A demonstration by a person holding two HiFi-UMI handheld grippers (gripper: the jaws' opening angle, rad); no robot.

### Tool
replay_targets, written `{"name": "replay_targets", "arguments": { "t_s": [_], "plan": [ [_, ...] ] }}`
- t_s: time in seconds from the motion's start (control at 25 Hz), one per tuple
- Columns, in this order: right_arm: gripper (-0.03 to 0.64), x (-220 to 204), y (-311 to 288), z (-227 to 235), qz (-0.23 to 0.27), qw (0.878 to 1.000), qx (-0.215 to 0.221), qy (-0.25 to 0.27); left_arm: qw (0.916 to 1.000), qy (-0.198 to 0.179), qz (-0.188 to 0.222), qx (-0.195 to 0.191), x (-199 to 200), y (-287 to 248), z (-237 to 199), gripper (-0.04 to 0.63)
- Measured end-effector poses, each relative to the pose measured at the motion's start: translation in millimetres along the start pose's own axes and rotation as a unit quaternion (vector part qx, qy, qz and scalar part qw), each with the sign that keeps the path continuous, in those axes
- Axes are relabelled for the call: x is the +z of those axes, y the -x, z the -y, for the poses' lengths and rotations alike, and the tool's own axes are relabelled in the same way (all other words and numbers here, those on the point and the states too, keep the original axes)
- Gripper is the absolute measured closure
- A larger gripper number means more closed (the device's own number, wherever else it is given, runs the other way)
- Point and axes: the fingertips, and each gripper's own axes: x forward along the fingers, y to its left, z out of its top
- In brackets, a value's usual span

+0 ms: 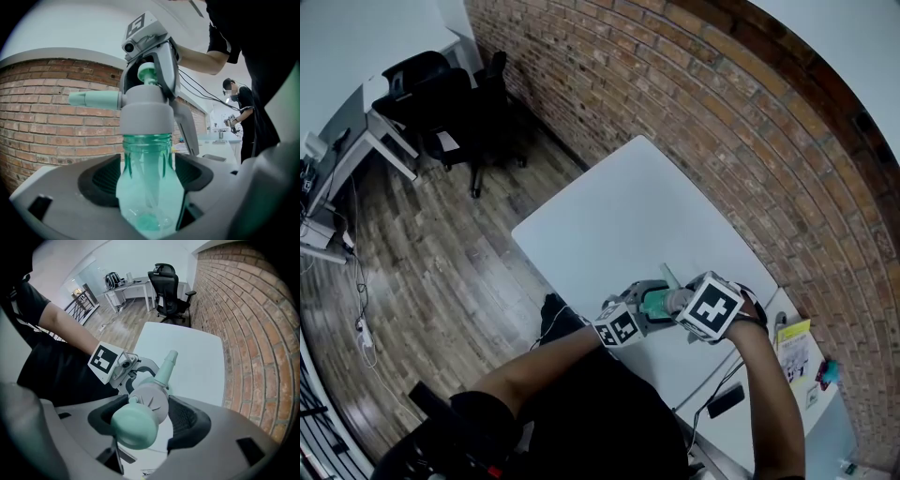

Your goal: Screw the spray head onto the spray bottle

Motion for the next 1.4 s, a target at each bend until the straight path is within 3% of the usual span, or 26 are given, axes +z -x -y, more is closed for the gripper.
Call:
{"name": "replay_targets", "arguments": {
  "t_s": [0.4, 0.64, 0.88, 1.16, 1.4],
  "plan": [
    [0.351, -1, 0, -2, 0.014, 1.000, 0.001, 0.010, 1.0000, 0.001, 0.004, 0.003, 0, -1, 0, 0.242],
    [0.342, 1, -3, -5, 0.031, 0.996, -0.019, 0.078, 1.0000, 0.002, 0.005, 0.004, 2, -2, -2, 0.239],
    [0.342, 0, 12, -14, 0.028, 0.991, -0.007, 0.130, 1.0000, 0.006, 0.000, 0.001, 0, 0, 0, 0.241],
    [0.344, -7, 23, -24, -0.001, 0.968, 0.007, 0.252, 1.0000, 0.008, -0.003, 0.001, 0, -2, 0, 0.239],
    [0.344, -3, 13, -16, -0.017, 0.964, -0.011, 0.264, 1.0000, 0.008, -0.003, 0.001, 0, -1, 0, 0.239]
  ]
}}
